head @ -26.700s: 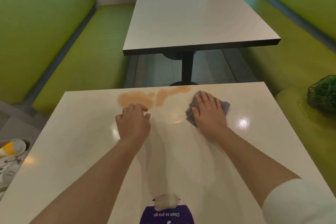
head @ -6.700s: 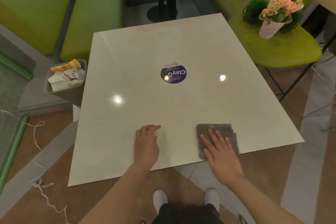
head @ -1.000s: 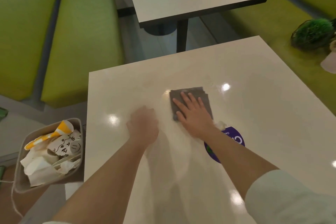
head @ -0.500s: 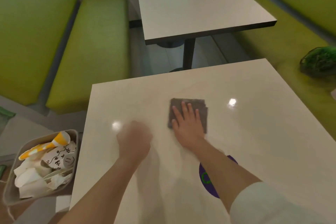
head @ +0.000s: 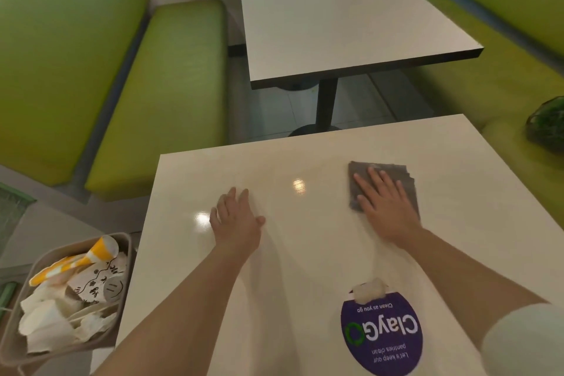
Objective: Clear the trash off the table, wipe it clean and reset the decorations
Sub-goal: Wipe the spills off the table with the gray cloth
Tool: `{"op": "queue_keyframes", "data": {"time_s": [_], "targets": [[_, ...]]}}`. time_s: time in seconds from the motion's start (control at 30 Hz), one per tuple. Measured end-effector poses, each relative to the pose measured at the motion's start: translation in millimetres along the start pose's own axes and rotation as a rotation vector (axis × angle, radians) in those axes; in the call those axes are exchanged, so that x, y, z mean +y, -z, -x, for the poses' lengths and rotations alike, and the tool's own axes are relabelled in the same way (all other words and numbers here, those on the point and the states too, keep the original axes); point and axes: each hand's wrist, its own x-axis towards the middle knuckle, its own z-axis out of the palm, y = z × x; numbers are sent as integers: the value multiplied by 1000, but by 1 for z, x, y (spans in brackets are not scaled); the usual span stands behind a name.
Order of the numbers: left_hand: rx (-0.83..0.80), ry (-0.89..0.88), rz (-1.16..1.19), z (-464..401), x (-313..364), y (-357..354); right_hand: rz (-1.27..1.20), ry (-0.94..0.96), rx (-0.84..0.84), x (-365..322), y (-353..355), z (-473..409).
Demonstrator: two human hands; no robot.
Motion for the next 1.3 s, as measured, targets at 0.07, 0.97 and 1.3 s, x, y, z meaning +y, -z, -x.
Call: {"op": "queue_keyframes", "data": {"time_s": [0.07,0.97,1.3], "targets": [[-108,10,-10,-9,3,3,-7,-53,14,-6,1,-6],[-216,173,7,-30,21,11,-28,6,35,-110,-3,-85],[-244,184,9,-34,19,21,-20,245,29,-106,-7,-106]]}}
